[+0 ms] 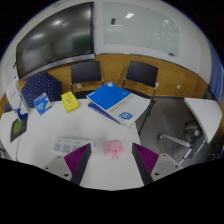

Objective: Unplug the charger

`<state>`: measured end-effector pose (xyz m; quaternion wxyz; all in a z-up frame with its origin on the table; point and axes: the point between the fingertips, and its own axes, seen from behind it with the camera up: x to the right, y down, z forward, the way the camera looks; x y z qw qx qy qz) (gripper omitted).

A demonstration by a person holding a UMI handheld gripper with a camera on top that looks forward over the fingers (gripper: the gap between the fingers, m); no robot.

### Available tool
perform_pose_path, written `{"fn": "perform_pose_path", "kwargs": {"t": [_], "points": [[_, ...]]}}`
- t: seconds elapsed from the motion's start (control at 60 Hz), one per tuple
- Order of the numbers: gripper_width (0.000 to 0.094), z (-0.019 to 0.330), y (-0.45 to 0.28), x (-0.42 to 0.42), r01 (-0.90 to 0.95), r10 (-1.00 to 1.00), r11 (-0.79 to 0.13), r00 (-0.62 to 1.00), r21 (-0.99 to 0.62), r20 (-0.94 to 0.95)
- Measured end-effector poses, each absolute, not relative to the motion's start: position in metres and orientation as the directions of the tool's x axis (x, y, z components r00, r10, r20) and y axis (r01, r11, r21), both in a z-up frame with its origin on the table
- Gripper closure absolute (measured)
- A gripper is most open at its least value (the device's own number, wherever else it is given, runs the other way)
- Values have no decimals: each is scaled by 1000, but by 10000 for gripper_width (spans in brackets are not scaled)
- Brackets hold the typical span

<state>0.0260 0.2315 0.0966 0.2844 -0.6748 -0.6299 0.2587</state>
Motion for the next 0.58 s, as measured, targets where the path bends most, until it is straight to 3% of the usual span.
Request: {"fn": "perform_pose_path", "kwargs": {"t": [0.133, 0.25, 0.433, 0.583], "points": [[82, 178, 216, 98, 707, 996, -68, 90, -704, -6], [84, 221, 206, 152, 707, 997, -45, 80, -706, 18], [80, 246, 207, 188, 680, 996, -41, 86, -732, 24], [75, 242, 219, 198, 681, 992, -52, 120, -730, 41]]}}
